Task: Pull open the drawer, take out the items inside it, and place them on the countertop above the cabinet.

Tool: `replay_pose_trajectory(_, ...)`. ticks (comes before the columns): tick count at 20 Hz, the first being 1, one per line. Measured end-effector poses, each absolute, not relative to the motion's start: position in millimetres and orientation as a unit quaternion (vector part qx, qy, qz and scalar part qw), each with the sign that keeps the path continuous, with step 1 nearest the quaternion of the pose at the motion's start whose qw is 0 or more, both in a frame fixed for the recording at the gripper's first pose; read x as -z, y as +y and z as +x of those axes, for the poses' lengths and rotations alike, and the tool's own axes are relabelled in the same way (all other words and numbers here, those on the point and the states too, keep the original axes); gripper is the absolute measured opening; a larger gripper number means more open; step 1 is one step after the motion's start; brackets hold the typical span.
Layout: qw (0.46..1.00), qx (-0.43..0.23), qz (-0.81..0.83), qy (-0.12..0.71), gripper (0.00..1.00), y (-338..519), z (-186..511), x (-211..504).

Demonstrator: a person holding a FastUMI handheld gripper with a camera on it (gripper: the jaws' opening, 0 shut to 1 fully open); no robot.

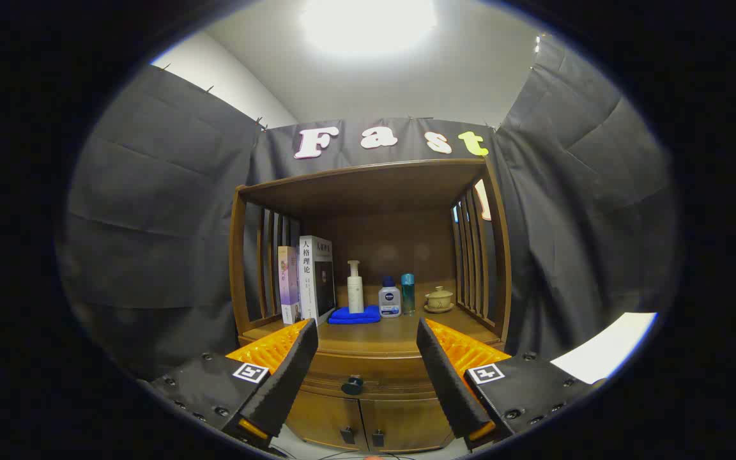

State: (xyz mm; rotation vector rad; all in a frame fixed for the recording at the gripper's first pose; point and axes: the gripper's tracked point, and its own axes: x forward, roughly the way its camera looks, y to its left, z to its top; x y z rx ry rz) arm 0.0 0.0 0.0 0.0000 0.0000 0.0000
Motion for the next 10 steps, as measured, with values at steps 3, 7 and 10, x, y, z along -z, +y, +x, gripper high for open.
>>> replay_pose_trajectory(3, 1.0, 0.002, 0.003, -0.006, 0.97, -1.9, -0.8, -3.0)
replay_pose_trajectory(7, 1.0, 0.006, 0.007, -0.006, 0.97, -4.2, -0.7, -1.6)
replay_pose_trajectory(10, 1.0, 0.004, 0.01, -0.004, 0.97, -2.4, -2.0, -1.5)
